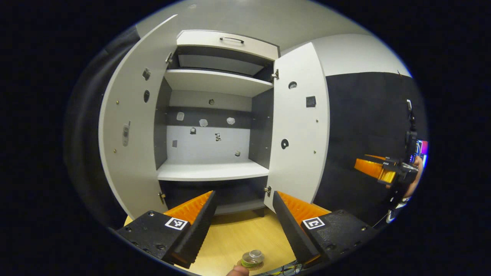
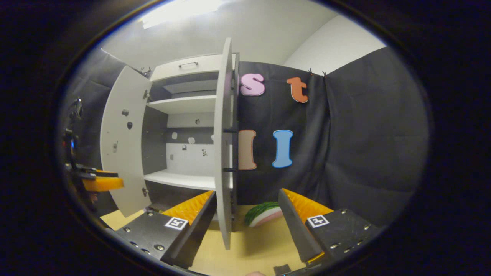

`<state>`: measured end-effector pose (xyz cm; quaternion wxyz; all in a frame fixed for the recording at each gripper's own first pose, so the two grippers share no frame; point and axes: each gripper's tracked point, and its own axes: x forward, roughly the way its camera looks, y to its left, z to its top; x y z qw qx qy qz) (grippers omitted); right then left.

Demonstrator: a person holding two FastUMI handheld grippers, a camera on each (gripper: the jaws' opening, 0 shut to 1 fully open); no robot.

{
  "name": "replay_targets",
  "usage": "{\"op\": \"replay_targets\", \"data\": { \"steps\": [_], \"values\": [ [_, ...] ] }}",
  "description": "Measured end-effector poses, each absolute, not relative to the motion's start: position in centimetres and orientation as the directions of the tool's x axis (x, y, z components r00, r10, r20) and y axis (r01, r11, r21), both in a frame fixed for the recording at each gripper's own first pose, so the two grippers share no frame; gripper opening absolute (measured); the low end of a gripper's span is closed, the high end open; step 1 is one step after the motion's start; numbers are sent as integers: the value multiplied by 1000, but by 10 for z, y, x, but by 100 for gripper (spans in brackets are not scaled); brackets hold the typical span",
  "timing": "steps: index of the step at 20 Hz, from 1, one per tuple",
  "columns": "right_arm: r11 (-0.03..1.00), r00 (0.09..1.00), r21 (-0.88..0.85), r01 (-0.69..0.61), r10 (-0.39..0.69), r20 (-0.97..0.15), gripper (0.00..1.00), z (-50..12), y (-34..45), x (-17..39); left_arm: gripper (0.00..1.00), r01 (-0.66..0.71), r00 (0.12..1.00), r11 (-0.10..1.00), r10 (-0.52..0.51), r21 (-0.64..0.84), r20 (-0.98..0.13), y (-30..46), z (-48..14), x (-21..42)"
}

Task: Grasp the bottle in the cabinet with the left hand and place it on the coaster, then close the right door with the right hand and the left door with the left hand.

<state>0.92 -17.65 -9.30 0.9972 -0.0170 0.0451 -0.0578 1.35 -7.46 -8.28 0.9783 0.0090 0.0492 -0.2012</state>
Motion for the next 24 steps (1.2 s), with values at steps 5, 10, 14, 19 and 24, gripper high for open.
{"op": "replay_targets", "data": {
  "steps": [5,10,14,19,24],
  "values": [
    [985,978,-26,170,-172,-115,97,-102,-224,54,93,313,949,939,-302,141,-93,-31,-50,-2],
    [977,972,-55,206,-210,-104,100,-88,-261,93,93,279,959,956,-273,93,-70,-8,-30,-14],
    [984,982,-18,178,-178,-61,97,-58,-257,123,93,235,972,962,-229,139,-61,21,-31,-20],
    [980,976,31,198,-194,-100,97,-54,-244,154,93,204,977,975,-197,84,-81,43,-39,-25],
    [990,988,58,130,-124,-95,89,-50,-197,164,93,176,983,983,-174,44,-62,63,-32,-26]
  ]
}}
